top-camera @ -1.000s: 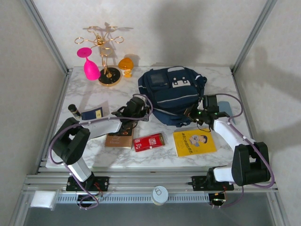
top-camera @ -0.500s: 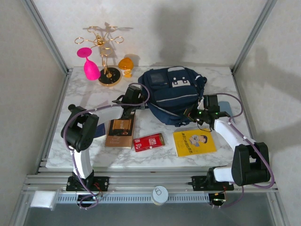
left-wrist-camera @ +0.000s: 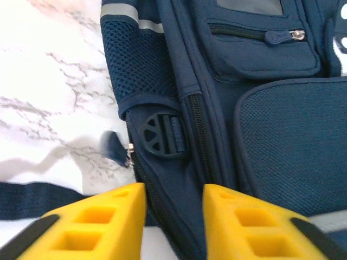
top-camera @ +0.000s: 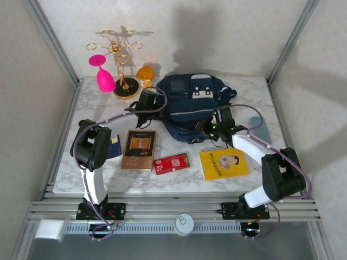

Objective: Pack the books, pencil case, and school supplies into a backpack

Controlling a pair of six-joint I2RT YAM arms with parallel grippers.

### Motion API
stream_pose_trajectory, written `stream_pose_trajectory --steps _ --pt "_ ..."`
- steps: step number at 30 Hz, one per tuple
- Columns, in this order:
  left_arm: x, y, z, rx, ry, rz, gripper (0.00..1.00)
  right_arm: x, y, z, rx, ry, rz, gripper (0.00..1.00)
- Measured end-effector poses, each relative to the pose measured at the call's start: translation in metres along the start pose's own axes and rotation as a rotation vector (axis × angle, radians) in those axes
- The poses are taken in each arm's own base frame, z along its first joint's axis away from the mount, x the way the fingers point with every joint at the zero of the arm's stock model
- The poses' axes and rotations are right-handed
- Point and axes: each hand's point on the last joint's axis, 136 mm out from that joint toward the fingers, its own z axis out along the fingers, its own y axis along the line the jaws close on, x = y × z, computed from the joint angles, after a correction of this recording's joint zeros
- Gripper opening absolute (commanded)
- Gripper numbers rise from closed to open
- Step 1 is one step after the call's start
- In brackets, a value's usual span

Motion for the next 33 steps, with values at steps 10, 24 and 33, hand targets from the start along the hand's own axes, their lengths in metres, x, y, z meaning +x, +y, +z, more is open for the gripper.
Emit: stream_pose_trajectory --steps 10,24,33 --pt "0.033 0.002 -0.077 0.057 0.058 -0.072 0.49 0.007 -0.001 -0.014 0.031 0.035 -0.123 0.76" --pt "0.12 0.064 -0.132 -0.112 0.23 -0.167 0.68 0.107 0.058 0.004 -0.027 0.299 -0.292 0.8" --pt "0.164 0.118 -0.133 -0.229 0.316 -0.261 0.69 0.17 0.087 0.051 -0.061 0.431 -0.33 0.69"
